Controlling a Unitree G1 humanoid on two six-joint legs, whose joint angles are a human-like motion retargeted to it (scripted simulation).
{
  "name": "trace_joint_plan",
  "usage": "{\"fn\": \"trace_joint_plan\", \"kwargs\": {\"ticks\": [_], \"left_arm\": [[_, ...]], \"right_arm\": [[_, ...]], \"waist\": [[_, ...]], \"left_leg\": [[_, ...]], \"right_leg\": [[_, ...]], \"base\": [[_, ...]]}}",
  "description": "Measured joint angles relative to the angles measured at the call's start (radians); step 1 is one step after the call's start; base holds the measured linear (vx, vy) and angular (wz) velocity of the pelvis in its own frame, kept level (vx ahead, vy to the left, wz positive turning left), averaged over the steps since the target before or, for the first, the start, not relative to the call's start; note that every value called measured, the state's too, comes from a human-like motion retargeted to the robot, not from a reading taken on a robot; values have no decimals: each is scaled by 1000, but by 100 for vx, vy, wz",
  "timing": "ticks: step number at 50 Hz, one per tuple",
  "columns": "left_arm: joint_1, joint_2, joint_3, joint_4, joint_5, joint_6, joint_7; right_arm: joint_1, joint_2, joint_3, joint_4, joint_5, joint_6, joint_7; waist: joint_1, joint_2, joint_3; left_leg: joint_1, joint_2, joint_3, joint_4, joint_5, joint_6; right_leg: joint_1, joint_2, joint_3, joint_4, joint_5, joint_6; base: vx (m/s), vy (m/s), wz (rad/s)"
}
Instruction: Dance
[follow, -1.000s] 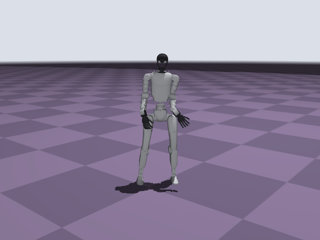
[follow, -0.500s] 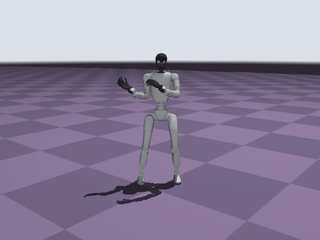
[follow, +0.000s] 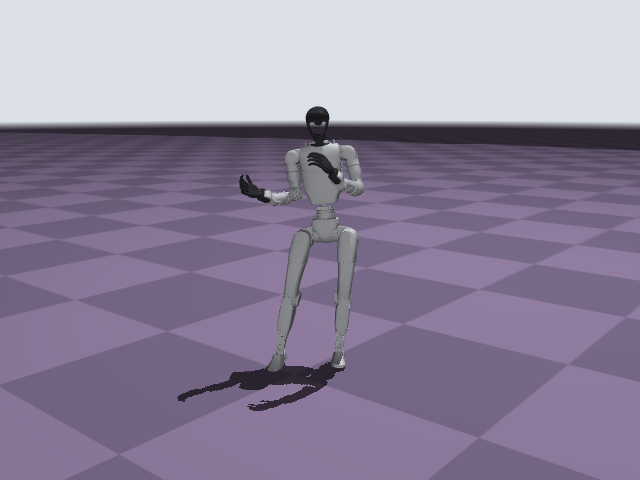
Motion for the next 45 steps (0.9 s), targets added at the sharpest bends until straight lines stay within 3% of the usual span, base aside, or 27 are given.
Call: {"fn": "trace_joint_plan", "kwargs": {"ticks": [3,5,7,9,10,11,13,15,16,18,20,21,23,25,27,30,32,34,36,39,40,42,45], "left_arm": [[32,-32,-73,38,64,-63,-33],[81,-48,-124,139,155,-125,-93],[138,-51,-123,282,303,-167,-153],[199,-48,-66,470,565,-145,-114],[234,-50,-22,577,745,-107,-40],[276,-46,39,651,880,-48,31],[336,-12,137,743,974,73,127],[381,20,229,747,853,199,167],[401,6,302,715,755,273,173],[416,-34,443,634,558,404,165],[378,-114,593,501,238,543,159],[348,-164,631,426,84,554,182],[285,-254,682,289,-166,508,230],[189,-341,708,122,-402,301,302],[134,-363,710,18,-481,85,405],[141,-359,697,-29,-446,-94,710],[197,-360,694,16,-344,-117,905],[264,-363,689,111,-248,-121,974],[324,-383,673,262,-234,-107,920],[343,-455,677,633,-348,-88,710],[338,-463,687,782,-401,-85,628],[318,-414,637,1045,-535,-49,477],[235,-314,428,1286,-759,80,242]], "right_arm": [[48,0,-30,-59,-103,4,-85],[82,49,-42,-31,-163,-29,-218],[87,132,-41,80,-165,-92,-324],[56,236,-53,312,-84,-166,-336],[24,291,-71,473,-12,-194,-298],[-14,330,-106,640,79,-155,-222],[-67,360,-138,951,241,-3,-56],[-94,338,-65,1194,363,195,99],[-111,326,29,1252,402,247,147],[-132,287,234,1289,435,325,216],[-171,221,493,1191,293,361,321],[-181,215,550,1124,149,365,391],[-197,222,615,1013,-104,360,513],[-241,218,653,855,-335,335,671],[-284,169,706,698,-383,321,734],[-293,90,778,501,-428,260,676],[-259,59,809,438,-481,170,592],[-211,33,822,425,-551,70,518],[-141,13,810,467,-629,-14,460],[-26,-13,731,642,-806,-76,418],[2,-30,694,716,-882,-73,409],[25,-83,631,850,-1075,21,403],[27,-212,548,950,-1393,239,471]], "waist": [[17,15,11],[45,29,20],[63,41,15],[69,45,-2],[67,46,-12],[72,52,-15],[92,59,-19],[129,59,-22],[151,58,-26],[177,54,-28],[195,33,-27],[195,23,-22],[195,7,-13],[181,-27,-4],[157,-64,-1],[99,-93,10],[50,-98,12],[12,-92,8],[-1,-80,-1],[-22,-66,-24],[-36,-63,-31],[-84,-60,-39],[-144,-66,-65]], "left_leg": [[15,-6,3,-22,18,-2],[25,-14,8,-35,27,-6],[22,-16,15,-37,30,-16],[10,-19,10,-32,27,-28],[4,-21,1,-29,24,-34],[7,-16,1,-26,23,-39],[13,-9,-4,-21,20,-49],[14,1,-11,-17,17,-58],[12,19,-16,-11,13,-66],[11,52,-34,1,5,-77],[20,67,-67,9,5,-74],[29,67,-84,10,9,-69],[43,78,-119,16,14,-70],[29,111,-172,45,12,-88],[-11,136,-206,85,6,-106],[-83,185,-248,179,-14,-131],[-139,216,-273,253,-42,-151],[-197,267,-271,324,-75,-165],[-237,312,-286,389,-117,-174],[-261,322,-348,468,-209,-174],[-259,321,-358,490,-246,-160],[-243,329,-357,512,-306,-140],[-224,265,-364,524,-329,-143]], "right_leg": [[9,-1,3,5,-9,12],[-2,2,25,38,-25,23],[-25,4,40,83,-46,35],[-53,10,50,135,-75,42],[-65,12,52,162,-91,47],[-68,16,58,185,-106,53],[-78,34,82,231,-135,56],[-91,52,106,271,-168,64],[-88,69,109,275,-188,67],[-74,100,112,278,-208,69],[-45,95,92,281,-224,69],[-25,82,81,284,-231,69],[12,70,54,285,-244,68],[56,63,-3,270,-259,69],[92,57,-52,226,-263,68],[140,78,-101,171,-255,69],[163,108,-126,129,-246,69],[166,145,-135,97,-234,69],[163,181,-131,78,-223,69],[157,215,-109,68,-215,69],[155,222,-100,70,-213,69],[147,235,-65,80,-206,69],[119,206,-5,88,-198,69]], "base": [[7,3,-10],[2,12,-13],[-3,11,0],[-1,8,18],[3,5,28],[2,3,27],[-3,-3,20],[-5,-12,21],[-6,-27,37],[-6,-39,67],[-3,-33,131],[0,-25,160],[-4,-29,162],[-14,-47,194],[-21,-45,163],[-15,-41,148],[-17,-36,114],[-21,-34,33],[-14,-28,-57],[-5,-14,-92],[1,-3,-84],[1,8,-92],[-3,30,-150]]}}
